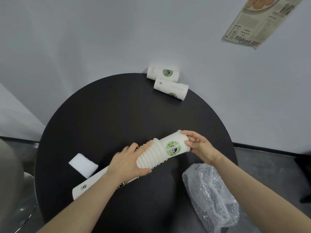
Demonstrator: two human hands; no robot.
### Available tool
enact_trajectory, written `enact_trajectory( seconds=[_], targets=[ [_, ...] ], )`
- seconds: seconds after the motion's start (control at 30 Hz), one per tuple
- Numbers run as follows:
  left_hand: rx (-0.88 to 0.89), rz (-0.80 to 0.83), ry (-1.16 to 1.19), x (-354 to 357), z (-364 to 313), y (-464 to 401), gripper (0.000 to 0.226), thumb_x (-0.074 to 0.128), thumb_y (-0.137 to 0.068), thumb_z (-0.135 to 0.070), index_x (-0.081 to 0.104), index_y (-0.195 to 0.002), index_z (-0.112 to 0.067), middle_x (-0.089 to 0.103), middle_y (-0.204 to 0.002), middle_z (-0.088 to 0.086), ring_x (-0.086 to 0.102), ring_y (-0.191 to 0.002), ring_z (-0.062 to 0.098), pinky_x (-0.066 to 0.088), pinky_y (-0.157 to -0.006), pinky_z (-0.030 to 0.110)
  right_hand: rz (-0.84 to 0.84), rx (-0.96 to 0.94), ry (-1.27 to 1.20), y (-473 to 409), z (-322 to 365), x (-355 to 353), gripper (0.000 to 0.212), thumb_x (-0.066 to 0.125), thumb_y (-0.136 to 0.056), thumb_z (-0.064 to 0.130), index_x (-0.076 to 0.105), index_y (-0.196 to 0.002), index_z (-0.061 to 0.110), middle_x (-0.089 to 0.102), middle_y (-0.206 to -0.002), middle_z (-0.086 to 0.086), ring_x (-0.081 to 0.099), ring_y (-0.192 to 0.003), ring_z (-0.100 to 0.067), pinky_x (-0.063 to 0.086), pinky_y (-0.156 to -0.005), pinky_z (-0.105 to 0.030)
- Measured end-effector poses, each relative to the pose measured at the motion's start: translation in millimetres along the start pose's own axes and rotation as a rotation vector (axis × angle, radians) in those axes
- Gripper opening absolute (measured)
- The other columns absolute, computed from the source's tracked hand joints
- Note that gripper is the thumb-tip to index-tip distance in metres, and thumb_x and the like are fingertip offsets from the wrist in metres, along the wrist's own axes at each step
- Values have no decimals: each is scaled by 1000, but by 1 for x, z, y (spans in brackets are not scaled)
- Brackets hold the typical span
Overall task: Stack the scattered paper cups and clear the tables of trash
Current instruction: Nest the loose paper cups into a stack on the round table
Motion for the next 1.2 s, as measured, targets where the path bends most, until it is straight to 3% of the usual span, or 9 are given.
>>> enact_trajectory(
  seconds=[0.2,0.43,0.5,0.63,0.8,0.9,1.07,1.2],
  targets=[
    [38,-15,-32,2,0,-2,96,46,-67,-75,-14,-140,-55,37,-124,-14,46,-103,12,45,-77,28,76,59,-31,-7,-14,40,36,64,-80,9,65,-114,19,71,-102,2,64,-94,-13,53,-78,-28],
    [-25,-37,-130,1,-12,-17,111,47,-62,-83,-20,-142,-47,30,-135,-6,43,-114,17,45,-81,37,159,63,15,-19,-15,49,43,63,-86,13,58,-129,17,67,-117,-8,64,-107,-22,53,-86,-33],
    [-39,-20,-114,3,-19,-23,110,51,-65,-79,-20,-142,-48,36,-128,-5,47,-108,18,45,-78,36,81,43,21,-25,-7,37,46,64,-83,14,58,-128,19,65,-123,-8,62,-113,-24,52,-91,-38],
    [-53,-43,-52,4,-21,-33,100,53,-69,-70,-17,-139,-53,41,-117,-6,48,-102,17,47,-77,35,-152,-26,18,-47,21,6,42,66,-79,13,63,-118,27,62,-126,-8,59,-113,-20,51,-88,-33],
    [-74,-70,-25,-1,-13,-53,97,52,-70,-71,-16,-139,-54,40,-121,-9,47,-105,16,46,-80,34,-372,-93,104,-80,50,-22,42,64,-88,9,60,-122,34,52,-135,-4,53,-117,-13,46,-95,-33],
    [-66,-80,-5,-1,-8,-58,96,49,-71,-72,-15,-140,-54,39,-125,-10,47,-104,15,45,-78,33,-481,-133,145,-102,66,-28,50,64,-88,8,55,-131,33,44,-140,-2,42,-130,-15,41,-100,-33],
    [-31,-83,4,2,-3,-59,94,43,-68,-77,-19,-136,-57,38,-121,-14,46,-97,12,43,-73,29,-518,-168,181,-144,88,-26,52,60,-88,2,54,-134,26,44,-144,3,32,-138,-14,32,-113,-39],
    [-22,-80,13,2,-1,-60,93,41,-67,-78,-19,-136,-58,37,-120,-16,45,-96,10,42,-73,27,-514,-152,218,-174,94,-23,50,56,-89,-2,56,-132,23,47,-140,4,39,-127,-9,33,-102,-24]
  ],
)
Point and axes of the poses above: each hand's wrist, its own y-axis away from the middle knuckle, its own x-axis out of the palm, z = x × y, the point moved 2 cm from there along -y, towards the middle knuckle
